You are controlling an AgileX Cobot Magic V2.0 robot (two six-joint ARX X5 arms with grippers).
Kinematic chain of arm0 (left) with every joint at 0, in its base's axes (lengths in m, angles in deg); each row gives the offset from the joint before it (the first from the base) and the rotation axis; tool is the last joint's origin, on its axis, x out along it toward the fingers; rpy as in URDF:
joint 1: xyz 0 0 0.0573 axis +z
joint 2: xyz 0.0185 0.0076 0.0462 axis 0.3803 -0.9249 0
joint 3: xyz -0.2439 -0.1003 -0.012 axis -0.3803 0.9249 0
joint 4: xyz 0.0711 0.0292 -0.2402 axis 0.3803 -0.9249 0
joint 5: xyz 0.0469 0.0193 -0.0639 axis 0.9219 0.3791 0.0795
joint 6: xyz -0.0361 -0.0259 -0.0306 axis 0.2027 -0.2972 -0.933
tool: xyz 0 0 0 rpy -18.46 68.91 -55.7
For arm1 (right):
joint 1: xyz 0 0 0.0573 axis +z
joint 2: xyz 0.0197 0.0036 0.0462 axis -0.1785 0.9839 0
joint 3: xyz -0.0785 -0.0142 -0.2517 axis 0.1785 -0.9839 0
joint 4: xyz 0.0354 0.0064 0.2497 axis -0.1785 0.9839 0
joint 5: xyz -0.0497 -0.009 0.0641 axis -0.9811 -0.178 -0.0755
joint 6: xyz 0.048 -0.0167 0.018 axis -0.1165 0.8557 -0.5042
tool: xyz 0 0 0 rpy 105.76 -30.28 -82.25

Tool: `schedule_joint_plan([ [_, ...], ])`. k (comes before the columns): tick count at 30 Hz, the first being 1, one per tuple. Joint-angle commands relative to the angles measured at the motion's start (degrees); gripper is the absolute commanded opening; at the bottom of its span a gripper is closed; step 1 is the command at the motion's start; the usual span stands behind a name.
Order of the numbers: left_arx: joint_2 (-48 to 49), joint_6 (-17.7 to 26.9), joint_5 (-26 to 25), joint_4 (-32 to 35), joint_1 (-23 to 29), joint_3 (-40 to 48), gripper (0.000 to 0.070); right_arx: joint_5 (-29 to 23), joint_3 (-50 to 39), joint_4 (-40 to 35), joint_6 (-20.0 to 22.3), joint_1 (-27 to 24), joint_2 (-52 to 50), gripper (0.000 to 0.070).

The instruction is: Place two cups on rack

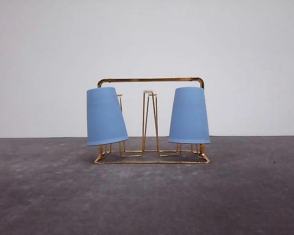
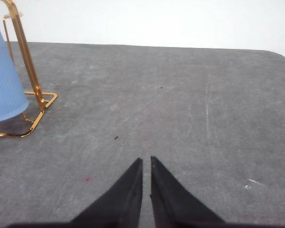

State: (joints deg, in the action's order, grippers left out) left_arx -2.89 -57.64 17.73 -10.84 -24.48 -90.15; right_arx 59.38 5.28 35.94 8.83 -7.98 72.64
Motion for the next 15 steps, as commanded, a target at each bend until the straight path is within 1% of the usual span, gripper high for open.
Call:
schedule_joint_plan([
  [1, 0.04, 0.79, 0.13, -0.31, -0.02, 0.83, 0.0, -0.22, -0.2, -0.63, -0.22, 0.09, -0.02, 0.0029],
  [15, 0.04, 0.79, 0.13, -0.31, -0.02, 0.83, 0.0, -0.22, -0.2, -0.63, -0.22, 0.09, -0.02, 0.0029],
])
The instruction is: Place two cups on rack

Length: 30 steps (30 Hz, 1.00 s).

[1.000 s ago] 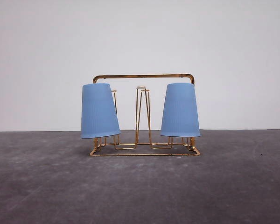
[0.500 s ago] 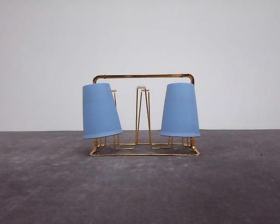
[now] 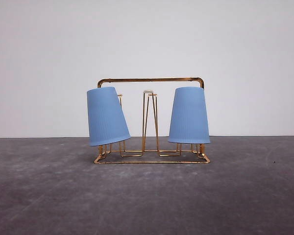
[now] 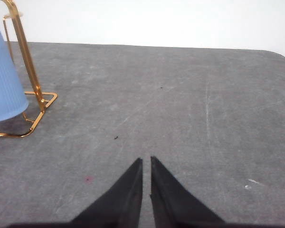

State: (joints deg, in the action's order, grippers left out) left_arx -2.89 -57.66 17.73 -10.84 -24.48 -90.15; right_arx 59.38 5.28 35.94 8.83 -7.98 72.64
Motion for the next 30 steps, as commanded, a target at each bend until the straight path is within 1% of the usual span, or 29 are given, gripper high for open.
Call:
schedule_joint_plan([
  [1, 0.04, 0.81, 0.13, -0.31, -0.02, 0.83, 0.0, -0.22, -0.2, -0.63, -0.22, 0.09, -0.02, 0.0029],
  [30, 0.04, 0.81, 0.13, -0.31, -0.02, 0.83, 0.0, -0.22, -0.2, -0.63, -0.22, 0.09, -0.02, 0.0029],
])
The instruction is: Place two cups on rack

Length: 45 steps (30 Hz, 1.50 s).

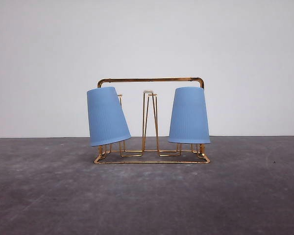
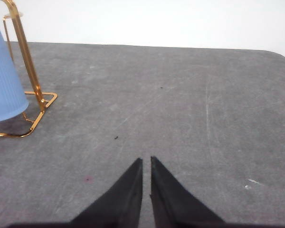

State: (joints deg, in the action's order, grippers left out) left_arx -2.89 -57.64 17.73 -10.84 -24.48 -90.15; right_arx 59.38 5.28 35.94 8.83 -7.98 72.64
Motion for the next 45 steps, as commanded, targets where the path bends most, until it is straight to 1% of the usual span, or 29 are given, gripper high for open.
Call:
schedule_joint_plan([
  [1, 0.04, 0.79, 0.13, -0.31, -0.02, 0.83, 0.0, -0.22, -0.2, -0.63, -0.22, 0.09, -0.02, 0.0029],
  [45, 0.04, 0.79, 0.13, -0.31, -0.02, 0.83, 0.0, -0.22, -0.2, -0.63, -0.22, 0.09, -0.02, 0.0029],
])
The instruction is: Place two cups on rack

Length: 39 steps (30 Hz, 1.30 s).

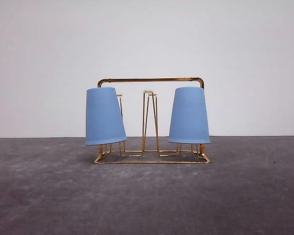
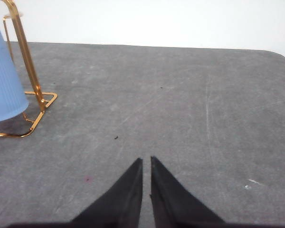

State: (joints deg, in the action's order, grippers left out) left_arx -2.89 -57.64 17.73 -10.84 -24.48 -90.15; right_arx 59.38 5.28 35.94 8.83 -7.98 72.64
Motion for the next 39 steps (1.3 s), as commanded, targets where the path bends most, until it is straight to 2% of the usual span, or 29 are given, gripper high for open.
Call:
schedule_joint_plan([
  [1, 0.04, 0.79, 0.13, -0.33, -0.02, 0.83, 0.0, -0.22, -0.2, -0.63, -0.22, 0.09, -0.02, 0.0029],
  [39, 0.04, 0.79, 0.13, -0.31, -0.02, 0.83, 0.0, -0.22, -0.2, -0.63, -0.22, 0.09, -0.02, 0.0029],
])
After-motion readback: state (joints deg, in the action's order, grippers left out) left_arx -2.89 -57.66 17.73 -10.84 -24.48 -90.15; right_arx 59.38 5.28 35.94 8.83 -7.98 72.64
